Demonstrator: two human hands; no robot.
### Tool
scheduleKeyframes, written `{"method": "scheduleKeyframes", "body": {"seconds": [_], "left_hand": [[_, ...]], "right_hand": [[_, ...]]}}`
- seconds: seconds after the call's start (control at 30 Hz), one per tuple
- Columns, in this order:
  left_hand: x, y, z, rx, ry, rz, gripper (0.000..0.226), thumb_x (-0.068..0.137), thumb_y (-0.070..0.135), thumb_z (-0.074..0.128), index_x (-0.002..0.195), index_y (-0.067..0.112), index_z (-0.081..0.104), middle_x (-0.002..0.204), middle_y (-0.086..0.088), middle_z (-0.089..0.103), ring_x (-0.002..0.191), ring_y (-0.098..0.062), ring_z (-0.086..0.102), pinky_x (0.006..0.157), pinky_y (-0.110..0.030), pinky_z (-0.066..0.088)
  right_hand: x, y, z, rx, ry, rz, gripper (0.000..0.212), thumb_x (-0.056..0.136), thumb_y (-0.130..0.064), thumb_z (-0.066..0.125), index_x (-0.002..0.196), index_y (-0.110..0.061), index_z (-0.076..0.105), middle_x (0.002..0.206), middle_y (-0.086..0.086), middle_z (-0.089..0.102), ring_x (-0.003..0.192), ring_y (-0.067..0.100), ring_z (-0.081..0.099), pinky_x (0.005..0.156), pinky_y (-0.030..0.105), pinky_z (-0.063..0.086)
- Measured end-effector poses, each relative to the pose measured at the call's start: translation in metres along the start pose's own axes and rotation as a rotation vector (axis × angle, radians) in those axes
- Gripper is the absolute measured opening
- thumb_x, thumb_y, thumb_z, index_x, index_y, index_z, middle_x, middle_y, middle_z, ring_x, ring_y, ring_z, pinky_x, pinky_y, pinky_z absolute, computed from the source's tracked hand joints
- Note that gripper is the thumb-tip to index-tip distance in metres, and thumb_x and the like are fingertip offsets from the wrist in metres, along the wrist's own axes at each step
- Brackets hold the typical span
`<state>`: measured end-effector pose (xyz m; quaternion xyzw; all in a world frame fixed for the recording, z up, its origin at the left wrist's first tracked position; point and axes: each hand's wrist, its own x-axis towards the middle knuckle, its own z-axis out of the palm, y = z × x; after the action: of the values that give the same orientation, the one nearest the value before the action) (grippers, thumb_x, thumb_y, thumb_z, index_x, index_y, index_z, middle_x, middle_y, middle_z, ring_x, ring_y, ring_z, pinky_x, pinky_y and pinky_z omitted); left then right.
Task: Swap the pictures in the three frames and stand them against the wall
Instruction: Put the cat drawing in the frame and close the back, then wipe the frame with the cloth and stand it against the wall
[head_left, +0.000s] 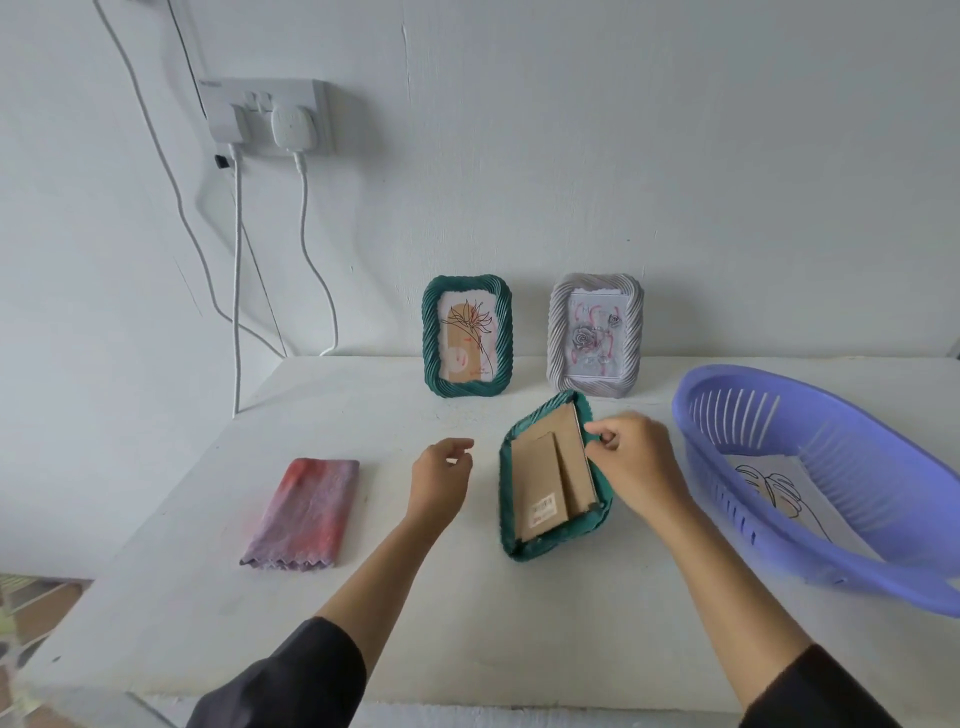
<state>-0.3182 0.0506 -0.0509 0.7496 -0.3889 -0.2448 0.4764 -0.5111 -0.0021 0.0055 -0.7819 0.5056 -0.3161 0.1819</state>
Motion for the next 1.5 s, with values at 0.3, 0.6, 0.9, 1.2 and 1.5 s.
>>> {"method": "scheduleKeyframes", "body": {"seconds": [0.3,0.6,0.9,1.2,1.5], "left_hand": [[-0.017,0.066,-0.012,-0.585,-0.177,-0.011,0.023,0.098,0.025,0.04,0.119,0.024,0.05,0.092,-0.006,0.061,0.077,-0.014,0.06,0.066,-0.023,0.051],[-0.007,0.02,-0.03,-0.042,-0.115,-0.056,0.056,0.087,0.006,0.052,0.139,0.023,0.038,0.124,-0.007,0.057,0.095,-0.021,0.056,0.072,-0.029,0.052],[-0.029,-0.021,0.004,0.252,-0.053,-0.023,0.056,0.089,0.014,0.043,0.144,0.013,0.032,0.133,-0.01,0.049,0.126,-0.027,0.038,0.107,-0.039,0.036],[-0.028,-0.021,-0.002,0.367,-0.094,-0.003,0.053,0.094,0.026,0.041,0.144,0.016,0.029,0.155,-0.01,0.016,0.144,-0.025,0.007,0.117,-0.038,0.016],[0.005,-0.041,-0.089,0.589,0.221,-0.496,0.106,0.07,0.056,0.067,0.147,0.021,0.004,0.154,-0.022,0.004,0.143,-0.04,-0.001,0.115,-0.054,0.0]], "right_hand": [[-0.003,-0.078,-0.006,0.109,-0.295,-0.258,0.018,0.088,-0.016,0.058,0.1,-0.011,0.069,0.086,0.005,0.061,0.067,0.013,0.052,0.063,0.024,0.04],[-0.013,-0.015,0.05,0.209,-0.294,0.136,0.035,0.095,-0.016,0.044,0.128,-0.011,0.053,0.131,0.006,0.057,0.116,0.023,0.055,0.089,0.025,0.042],[-0.034,0.021,0.082,-0.062,-0.291,0.103,0.051,0.098,-0.025,0.034,0.146,-0.012,0.023,0.155,0.001,0.022,0.144,0.014,0.018,0.117,0.027,0.013],[-0.038,0.022,0.085,-0.167,-0.274,0.056,0.05,0.1,-0.026,0.027,0.147,-0.012,0.019,0.156,0.001,0.018,0.144,0.013,0.016,0.117,0.025,0.01],[-0.038,0.021,0.084,-0.171,-0.271,0.074,0.05,0.1,-0.026,0.026,0.147,-0.013,0.018,0.156,0.0,0.019,0.144,0.012,0.016,0.117,0.024,0.011]]}}
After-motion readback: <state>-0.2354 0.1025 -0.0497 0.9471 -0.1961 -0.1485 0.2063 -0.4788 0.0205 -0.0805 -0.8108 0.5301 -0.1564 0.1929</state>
